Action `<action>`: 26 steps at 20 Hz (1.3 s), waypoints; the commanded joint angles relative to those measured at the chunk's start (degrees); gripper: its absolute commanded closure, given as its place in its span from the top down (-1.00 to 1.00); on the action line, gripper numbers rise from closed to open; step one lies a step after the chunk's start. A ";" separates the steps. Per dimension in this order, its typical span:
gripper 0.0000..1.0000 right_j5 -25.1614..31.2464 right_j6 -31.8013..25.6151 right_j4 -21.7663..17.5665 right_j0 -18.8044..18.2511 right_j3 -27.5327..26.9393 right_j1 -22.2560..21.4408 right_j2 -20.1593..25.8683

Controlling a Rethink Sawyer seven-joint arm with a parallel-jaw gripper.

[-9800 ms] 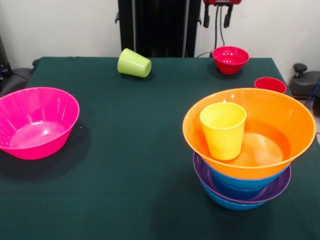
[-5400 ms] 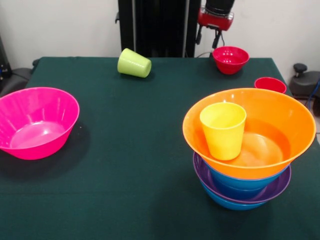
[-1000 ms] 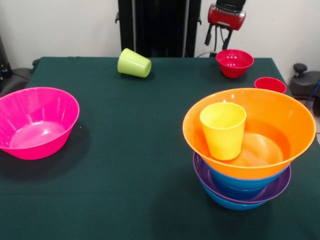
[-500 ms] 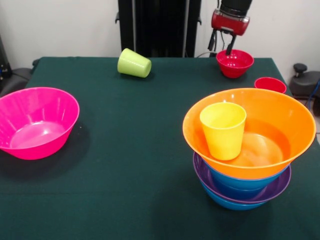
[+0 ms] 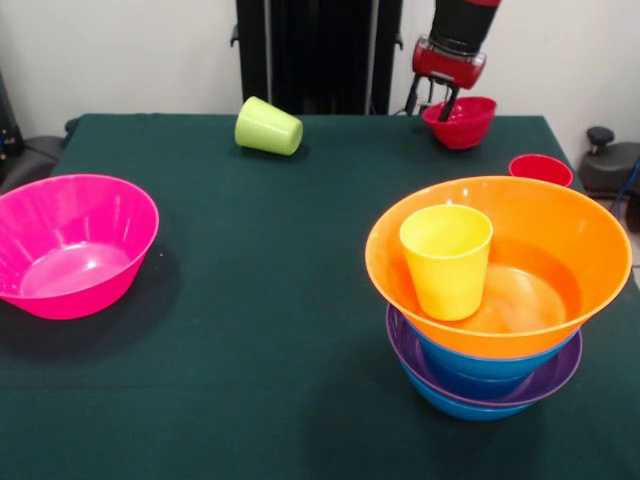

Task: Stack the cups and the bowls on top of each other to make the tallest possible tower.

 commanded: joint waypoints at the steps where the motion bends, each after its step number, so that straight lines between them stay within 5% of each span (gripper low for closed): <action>1: 1.00 -4.34 10.38 3.07 0.50 -7.40 5.00 3.11; 26: 1.00 -5.78 12.66 2.49 -0.69 -6.50 0.92 6.31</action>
